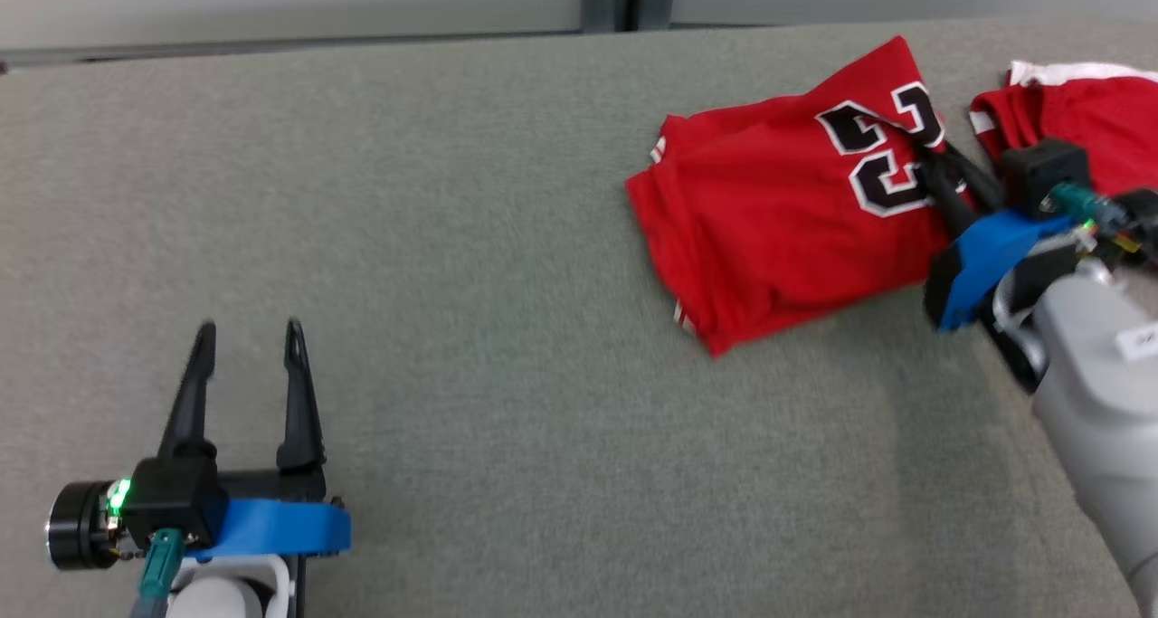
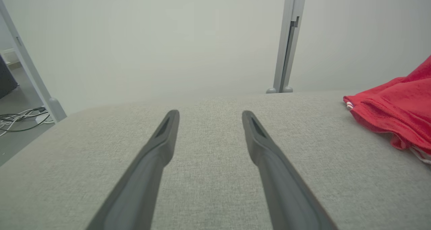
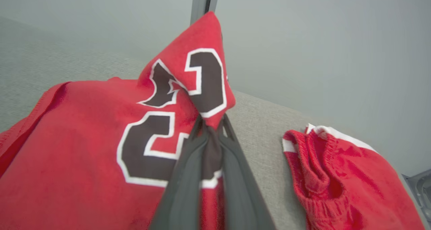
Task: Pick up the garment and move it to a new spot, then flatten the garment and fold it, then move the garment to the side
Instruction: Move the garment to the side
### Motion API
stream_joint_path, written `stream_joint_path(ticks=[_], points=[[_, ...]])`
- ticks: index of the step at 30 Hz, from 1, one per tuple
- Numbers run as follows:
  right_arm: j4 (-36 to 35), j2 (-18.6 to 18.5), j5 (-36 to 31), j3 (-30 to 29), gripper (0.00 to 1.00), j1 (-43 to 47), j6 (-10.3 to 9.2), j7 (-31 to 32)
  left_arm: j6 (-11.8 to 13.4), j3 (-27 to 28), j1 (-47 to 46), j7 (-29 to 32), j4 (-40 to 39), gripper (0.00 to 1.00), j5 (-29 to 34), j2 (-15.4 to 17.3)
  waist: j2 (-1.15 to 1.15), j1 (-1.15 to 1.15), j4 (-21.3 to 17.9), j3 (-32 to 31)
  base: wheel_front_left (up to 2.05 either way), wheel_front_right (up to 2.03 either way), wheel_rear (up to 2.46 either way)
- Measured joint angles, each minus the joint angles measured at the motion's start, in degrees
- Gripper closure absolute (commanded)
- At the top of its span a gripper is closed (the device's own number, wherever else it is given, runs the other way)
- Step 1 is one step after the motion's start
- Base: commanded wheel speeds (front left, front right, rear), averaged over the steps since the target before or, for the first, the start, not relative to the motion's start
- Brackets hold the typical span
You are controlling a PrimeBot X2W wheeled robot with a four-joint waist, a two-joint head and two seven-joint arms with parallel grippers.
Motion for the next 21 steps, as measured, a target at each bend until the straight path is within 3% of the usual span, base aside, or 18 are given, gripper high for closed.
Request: stream_joint_path(ticks=[11,21], points=[[-1.68,-11.67,3.94,-1.29,1.0,-9.87,0.0,0.76,-0.03,-0.07,-3.94,-0.01,-8.65,0.0,2.43,4.09,0.0,0.01,-8.28,11.08,0.0,0.0,0.0],[-0.11,-18.5,6.0,-2.96,1.0,-14.8,0.01,2.53,0.04,-0.74,-5.54,0.0,-15.75,0.0,4.01,7.37,0.0,0.0,-12.69,17.49,0.0,0.0,0.0]])
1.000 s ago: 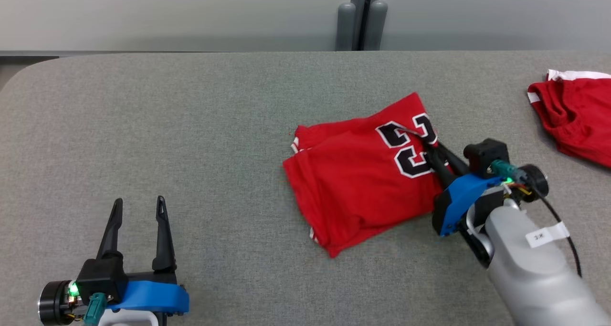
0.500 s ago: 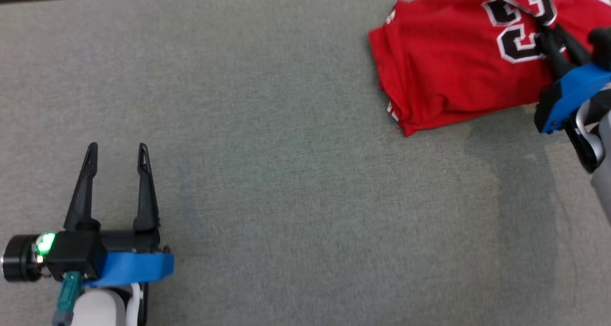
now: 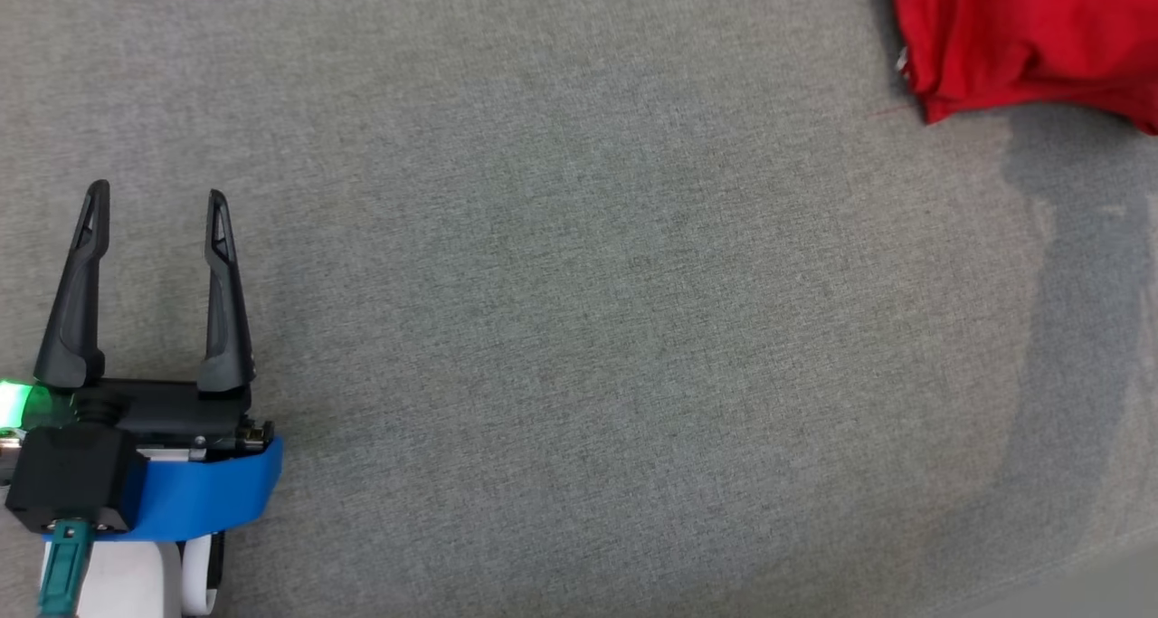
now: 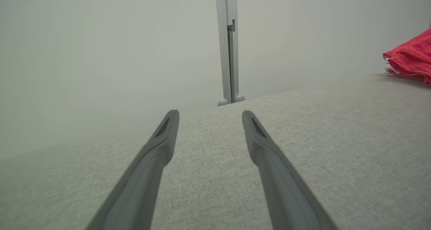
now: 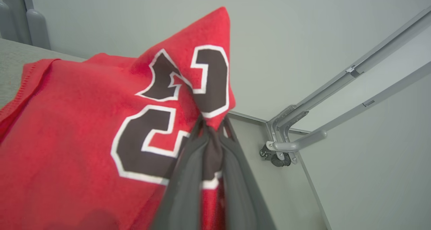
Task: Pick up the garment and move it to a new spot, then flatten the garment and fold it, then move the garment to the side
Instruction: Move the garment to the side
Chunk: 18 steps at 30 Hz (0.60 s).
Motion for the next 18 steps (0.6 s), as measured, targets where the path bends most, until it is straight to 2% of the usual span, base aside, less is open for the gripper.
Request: stream_joint_path(ticks=[4,6,7,8,12,18], points=[[1.25,-1.3,0.29,-0.31,1.0,-2.16,0.0,0.22,0.26,-0.02,-0.03,0.0,-1.31,0.0,0.05,0.79,0.0,0.0,-0.63,1.3,0.0,0.0,0.0],[2.52,-0.47,0.26,-0.14,1.0,-3.24,0.0,0.22,0.4,-0.01,-0.14,0.0,-1.59,0.0,-0.07,1.26,-0.01,-0.01,-0.75,1.69,0.0,0.0,0.0],[2.97,0.05,0.27,-0.22,0.59,-3.57,0.0,0.21,0.44,-0.03,-0.16,0.0,-1.51,0.0,-0.13,1.31,-0.01,-0.01,-0.73,1.74,0.0,0.0,0.0],[3.68,0.52,0.26,-0.33,0.0,-3.83,0.0,0.12,0.45,-0.09,-0.2,0.0,-1.27,0.0,-0.24,1.3,-0.01,0.0,-0.63,1.72,0.0,0.0,0.0],[7.5,0.99,-1.75,-0.9,0.0,-4.38,0.0,-0.53,0.94,-0.64,-0.62,0.0,-0.03,0.0,-1.21,0.91,-0.01,0.0,0.56,0.58,0.0,0.0,0.0],[8.84,2.05,-4.87,-1.64,0.0,-4.67,-0.01,-3.59,1.75,-0.78,0.1,0.0,1.69,0.0,-2.16,0.04,-0.02,-0.01,2.54,-3.06,0.0,0.0,0.0]])
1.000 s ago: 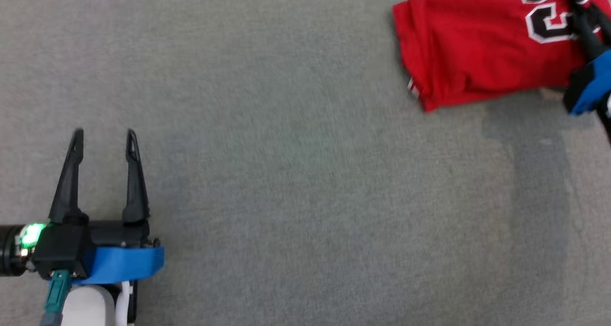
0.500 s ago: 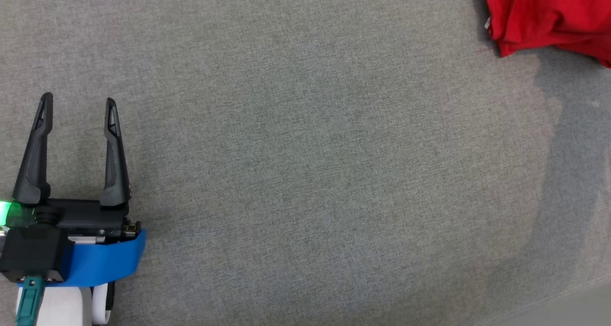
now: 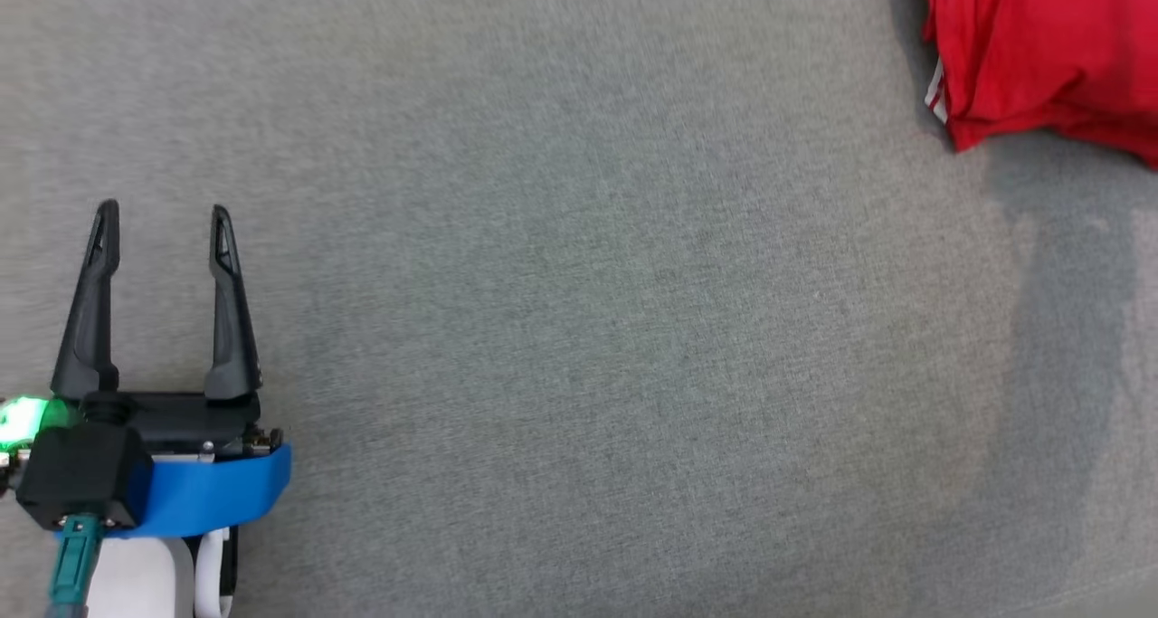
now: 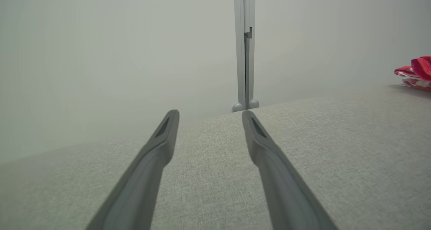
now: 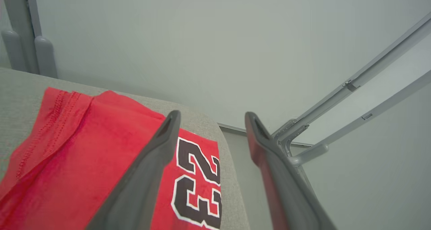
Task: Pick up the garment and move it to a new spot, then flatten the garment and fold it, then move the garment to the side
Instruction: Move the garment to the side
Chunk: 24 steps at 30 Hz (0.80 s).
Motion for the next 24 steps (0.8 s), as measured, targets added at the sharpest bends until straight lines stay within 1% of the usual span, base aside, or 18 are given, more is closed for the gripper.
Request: stream_joint_path(ticks=[5,9,16,20,24], points=[[-4.35,3.9,-1.47,0.07,0.0,3.06,0.0,-0.9,0.68,0.26,2.24,0.0,1.97,0.0,-1.41,-1.0,-0.01,-0.01,1.88,-4.58,0.0,0.0,0.0],[-12.69,7.86,-1.91,-1.04,0.0,8.64,0.0,-0.99,0.97,0.79,4.19,0.0,3.65,0.0,-2.38,-2.02,-0.01,-0.01,3.29,-7.97,0.0,0.0,0.0],[-24.14,14.84,-1.85,-2.94,0.0,21.54,0.0,-0.99,1.6,1.23,7.99,0.0,6.15,0.0,-3.27,-4.04,-0.01,-0.01,5.98,-13.41,0.0,0.0,0.0],[-28.47,17.37,-1.2,-4.05,0.0,29.27,0.0,-0.99,1.71,1.45,9.52,-0.01,8.23,0.0,-3.98,-4.88,-0.02,-0.01,7.75,-16.22,0.0,0.0,0.0],[-31.86,20.07,-0.73,-5.56,0.0,37.37,0.0,-0.99,1.2,1.81,10.23,0.0,10.79,0.0,-4.46,-5.46,-0.02,-0.01,9.37,-18.67,0.0,0.0,0.0]])
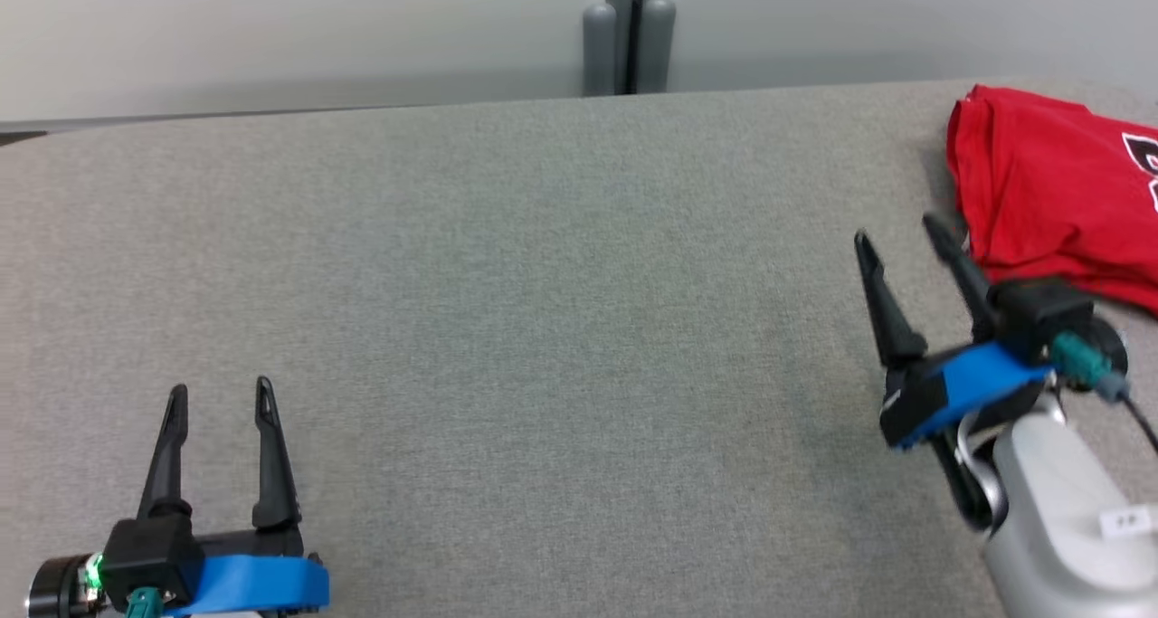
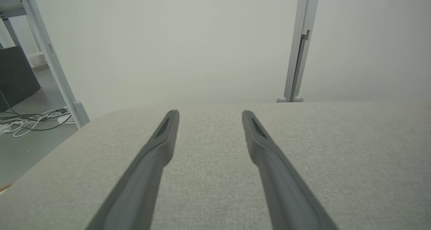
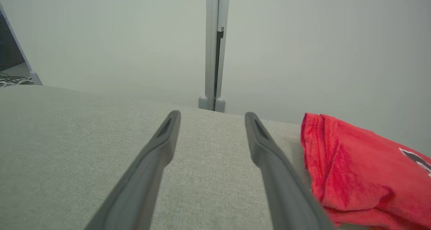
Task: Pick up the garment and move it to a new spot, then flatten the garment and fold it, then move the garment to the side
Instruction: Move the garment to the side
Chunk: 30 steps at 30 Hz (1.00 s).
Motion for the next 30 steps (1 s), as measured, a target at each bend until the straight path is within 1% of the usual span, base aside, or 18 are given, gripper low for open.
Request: stream_joint_path(ticks=[6,11,18,23,30], points=[[-4.37,2.72,-0.03,-1.09,0.0,9.95,0.0,0.0,-0.51,0.81,1.69,0.0,2.5,0.0,-0.05,-0.41,0.0,0.0,1.15,-3.28,0.0,0.0,0.0],[-7.15,5.2,-0.41,-3.52,0.0,17.12,0.0,0.0,-1.01,1.01,3.15,0.0,4.72,0.0,-0.13,-0.79,0.0,0.0,1.78,-6.5,0.0,0.0,0.0],[-10.0,7.43,-1.11,-7.64,0.0,25.03,0.0,0.0,-1.53,1.31,4.89,0.0,6.47,0.0,-0.4,-1.46,0.0,0.0,1.53,-10.13,0.0,0.0,0.0],[-11.92,8.4,-2.34,-9.48,0.0,28.56,-0.01,0.0,-2.01,1.21,5.07,0.0,7.39,0.0,-0.38,-1.76,0.0,0.0,1.57,-11.23,0.0,0.0,0.0],[-12.61,9.37,-3.47,-10.45,0.0,29.86,-0.01,0.0,-2.59,1.08,5.06,-0.01,8.81,0.0,-0.04,-1.86,0.02,0.01,1.72,-11.81,0.0,0.0,0.0]])
